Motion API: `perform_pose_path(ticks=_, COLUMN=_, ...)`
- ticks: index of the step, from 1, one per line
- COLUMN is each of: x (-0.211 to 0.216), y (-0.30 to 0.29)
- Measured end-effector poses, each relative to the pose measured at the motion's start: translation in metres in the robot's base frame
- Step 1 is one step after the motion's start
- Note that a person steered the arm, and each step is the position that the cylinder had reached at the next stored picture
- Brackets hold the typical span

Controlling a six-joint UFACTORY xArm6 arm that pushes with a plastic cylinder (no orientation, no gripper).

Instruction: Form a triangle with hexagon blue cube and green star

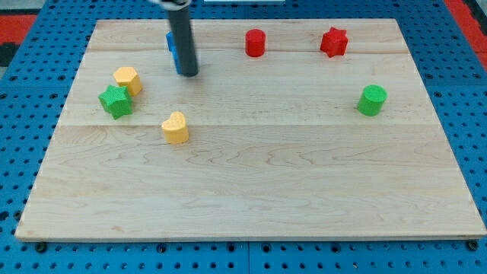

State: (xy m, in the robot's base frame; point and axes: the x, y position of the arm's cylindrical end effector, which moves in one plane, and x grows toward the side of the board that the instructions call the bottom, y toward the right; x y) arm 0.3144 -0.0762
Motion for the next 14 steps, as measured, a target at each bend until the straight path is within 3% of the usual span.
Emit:
perform_pose_path(ticks=1, x=-0.009, y=0.034)
perform_pose_path(ticks=2, x=-0.022, y=0.007)
perform_pose_path(ticks=3, x=-0.029, y=-0.075)
perform_pose_path(ticks=4, x=-0.022, y=-0.098)
perform_pose_path(ticks=5, x=0.022, y=-0.054)
perform_pose_path(ticks=6, x=0.049, y=-0.102)
perform_pose_path(ticks=7, x=0.034, y=-0.167)
perform_pose_path(ticks=8, x=0.029, y=-0.182)
perform_pose_path(ticks=10, x=0.019, y=-0.156)
perform_pose_path(ticks=12, x=-0.028, y=-0.153)
perform_pose_path(ticks=14, x=-0.027, y=-0.139)
